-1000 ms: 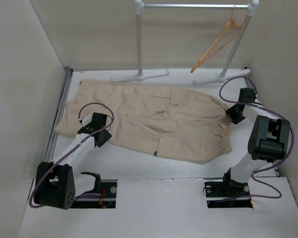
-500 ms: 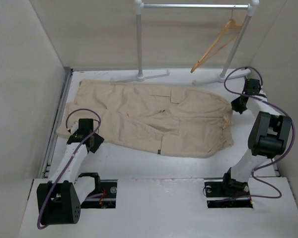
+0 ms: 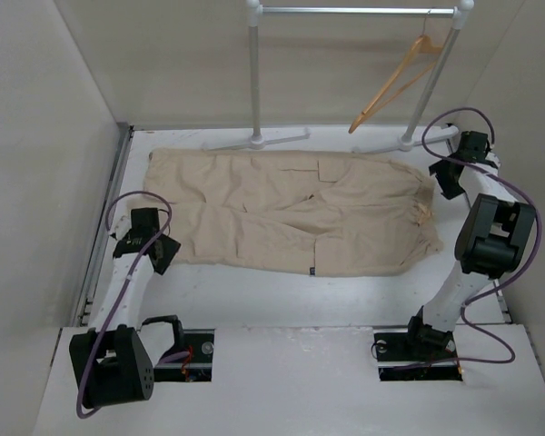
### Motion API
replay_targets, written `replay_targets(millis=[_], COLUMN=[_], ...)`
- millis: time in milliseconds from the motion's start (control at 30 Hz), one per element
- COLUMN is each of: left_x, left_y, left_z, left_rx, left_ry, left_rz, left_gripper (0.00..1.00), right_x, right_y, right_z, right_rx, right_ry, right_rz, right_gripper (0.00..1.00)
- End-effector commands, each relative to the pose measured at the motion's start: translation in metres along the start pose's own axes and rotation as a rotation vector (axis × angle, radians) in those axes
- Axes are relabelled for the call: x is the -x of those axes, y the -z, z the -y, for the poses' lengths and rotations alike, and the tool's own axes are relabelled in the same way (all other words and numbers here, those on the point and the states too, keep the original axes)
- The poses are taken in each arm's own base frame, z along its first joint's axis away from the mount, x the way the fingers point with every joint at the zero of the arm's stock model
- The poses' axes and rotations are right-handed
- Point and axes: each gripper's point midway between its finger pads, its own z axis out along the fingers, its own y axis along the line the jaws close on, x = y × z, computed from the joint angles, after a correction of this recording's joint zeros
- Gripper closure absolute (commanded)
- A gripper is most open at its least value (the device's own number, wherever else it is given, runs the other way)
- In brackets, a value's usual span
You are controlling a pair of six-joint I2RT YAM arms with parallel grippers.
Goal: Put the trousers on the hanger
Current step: Flatten out the trousers at the center of the board.
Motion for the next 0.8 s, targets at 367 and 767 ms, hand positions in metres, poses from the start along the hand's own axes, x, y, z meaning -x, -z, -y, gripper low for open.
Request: replay_targets(millis=[367, 767], left_x=[0.07, 0.108], left_y=[-0.024, -0.06], left_z=[-0.037, -0.069], left_rx=[0.122, 0.153], left_ry=[0.364, 0.523], left_rz=[0.156, 0.227], left_gripper=[0.54, 0.52], right_x=[-0.157, -0.193], right_y=[0.168, 0.176], right_z=[-0.003, 0.107], right_rx=[0.363, 0.255], right_ry=[0.112, 0.051], right_rz=[-0.083, -0.142], right_gripper=[0.78, 0.4])
